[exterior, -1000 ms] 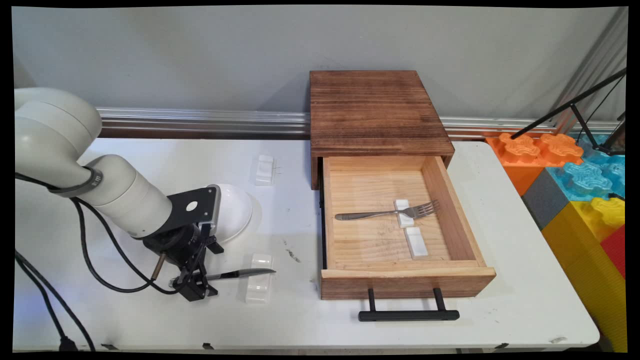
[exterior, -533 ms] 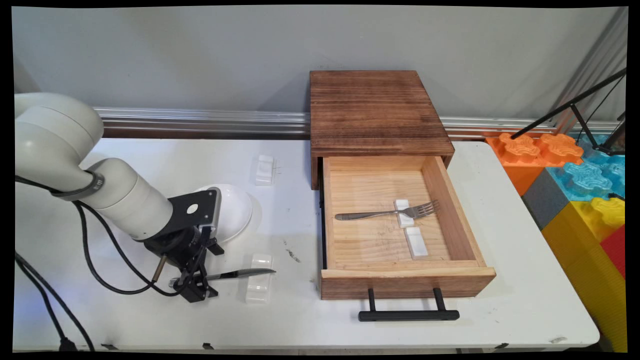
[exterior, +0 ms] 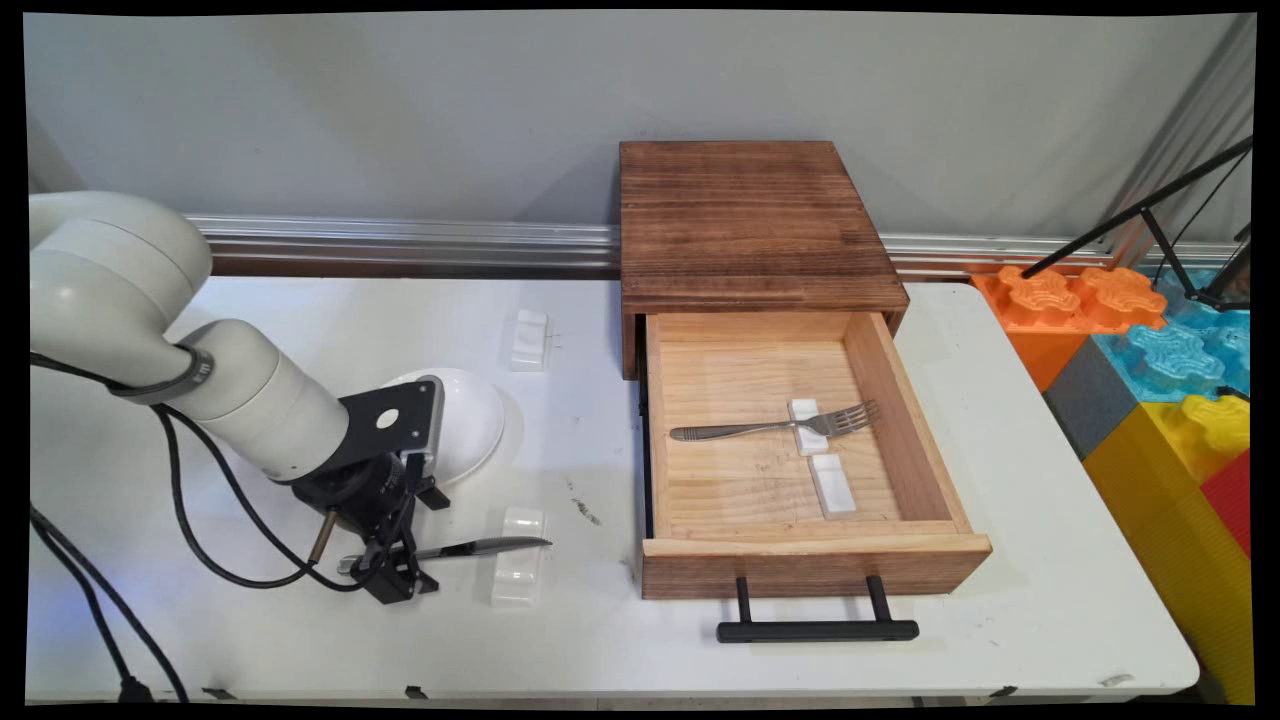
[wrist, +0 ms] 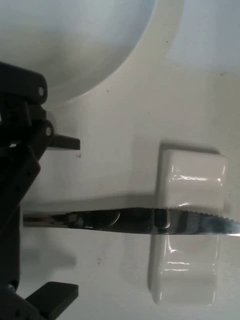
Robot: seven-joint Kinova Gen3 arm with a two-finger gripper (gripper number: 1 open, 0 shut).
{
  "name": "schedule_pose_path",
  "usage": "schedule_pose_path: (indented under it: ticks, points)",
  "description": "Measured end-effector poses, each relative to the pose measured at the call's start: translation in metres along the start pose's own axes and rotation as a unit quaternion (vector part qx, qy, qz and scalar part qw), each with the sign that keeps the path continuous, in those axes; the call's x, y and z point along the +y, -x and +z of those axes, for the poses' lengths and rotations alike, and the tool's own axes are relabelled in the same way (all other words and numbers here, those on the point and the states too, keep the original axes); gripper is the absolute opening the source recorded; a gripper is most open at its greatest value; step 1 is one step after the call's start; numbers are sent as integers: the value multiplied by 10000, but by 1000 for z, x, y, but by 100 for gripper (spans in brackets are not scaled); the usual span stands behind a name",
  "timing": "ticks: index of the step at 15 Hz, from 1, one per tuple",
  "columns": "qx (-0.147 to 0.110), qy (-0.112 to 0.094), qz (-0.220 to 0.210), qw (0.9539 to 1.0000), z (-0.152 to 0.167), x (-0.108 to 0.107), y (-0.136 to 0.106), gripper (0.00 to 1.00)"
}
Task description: Pick up the knife from the right of the white plate
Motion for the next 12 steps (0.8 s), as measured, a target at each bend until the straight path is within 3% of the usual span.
schedule_pose_path:
  ticks: [5, 6, 12]
  points:
    - [0, 0, -9, 10000, 2, -2, 1, 100]
    - [1, 2, -7, 10000, 2, -2, 1, 0]
    - [-71, 43, 25, 10000, 1, -3, 3, 0]
